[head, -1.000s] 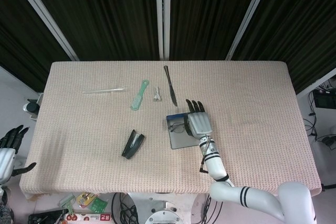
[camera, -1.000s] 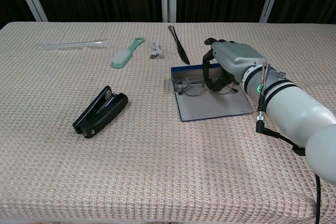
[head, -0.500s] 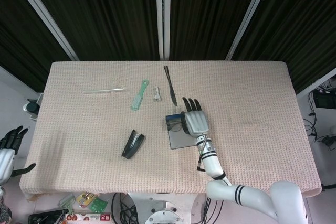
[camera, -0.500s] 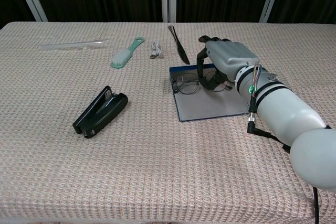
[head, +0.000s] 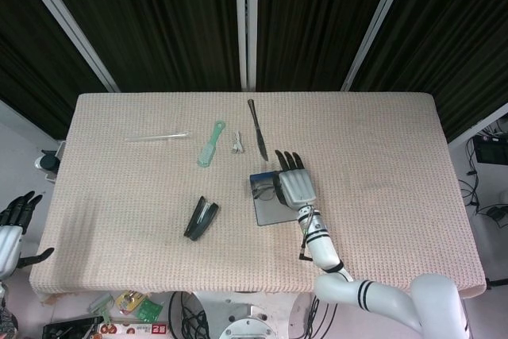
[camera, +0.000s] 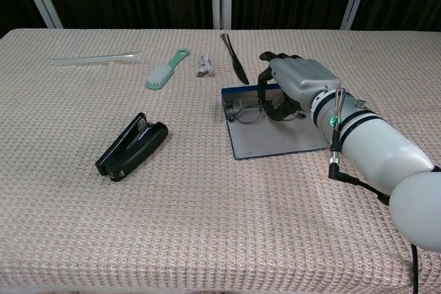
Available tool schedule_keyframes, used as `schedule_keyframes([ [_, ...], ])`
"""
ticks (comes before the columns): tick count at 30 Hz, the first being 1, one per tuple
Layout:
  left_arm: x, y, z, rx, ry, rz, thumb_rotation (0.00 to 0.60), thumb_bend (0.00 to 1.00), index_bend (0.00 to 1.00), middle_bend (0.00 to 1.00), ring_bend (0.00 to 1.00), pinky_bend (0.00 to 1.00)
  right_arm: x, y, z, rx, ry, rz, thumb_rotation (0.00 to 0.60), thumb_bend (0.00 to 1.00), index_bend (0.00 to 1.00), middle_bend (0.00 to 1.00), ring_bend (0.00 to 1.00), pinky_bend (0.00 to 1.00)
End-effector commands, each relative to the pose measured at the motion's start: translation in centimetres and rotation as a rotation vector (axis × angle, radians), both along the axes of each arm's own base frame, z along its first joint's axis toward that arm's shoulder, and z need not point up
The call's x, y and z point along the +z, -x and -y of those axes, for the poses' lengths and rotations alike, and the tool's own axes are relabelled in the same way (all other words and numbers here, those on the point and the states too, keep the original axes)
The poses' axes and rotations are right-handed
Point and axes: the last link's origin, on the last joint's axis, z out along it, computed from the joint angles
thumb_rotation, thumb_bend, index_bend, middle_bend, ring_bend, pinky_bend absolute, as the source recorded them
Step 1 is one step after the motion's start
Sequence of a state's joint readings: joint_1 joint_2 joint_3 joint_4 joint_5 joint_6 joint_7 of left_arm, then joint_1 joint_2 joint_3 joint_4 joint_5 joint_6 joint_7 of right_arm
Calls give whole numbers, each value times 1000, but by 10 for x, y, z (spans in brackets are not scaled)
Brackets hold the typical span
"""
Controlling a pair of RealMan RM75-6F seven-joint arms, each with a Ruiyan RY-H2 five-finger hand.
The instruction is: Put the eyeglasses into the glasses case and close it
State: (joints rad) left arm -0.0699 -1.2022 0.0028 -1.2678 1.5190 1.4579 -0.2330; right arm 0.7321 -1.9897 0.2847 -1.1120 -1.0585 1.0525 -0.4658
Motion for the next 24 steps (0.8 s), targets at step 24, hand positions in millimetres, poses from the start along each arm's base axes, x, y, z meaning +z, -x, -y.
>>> schedule_keyframes([
  [24, -1, -2, 0, 3, 9, 0, 600, 107, 48, 30, 44, 191, 30, 11, -26, 120, -31, 50, 600, 482, 89, 0, 0, 0],
])
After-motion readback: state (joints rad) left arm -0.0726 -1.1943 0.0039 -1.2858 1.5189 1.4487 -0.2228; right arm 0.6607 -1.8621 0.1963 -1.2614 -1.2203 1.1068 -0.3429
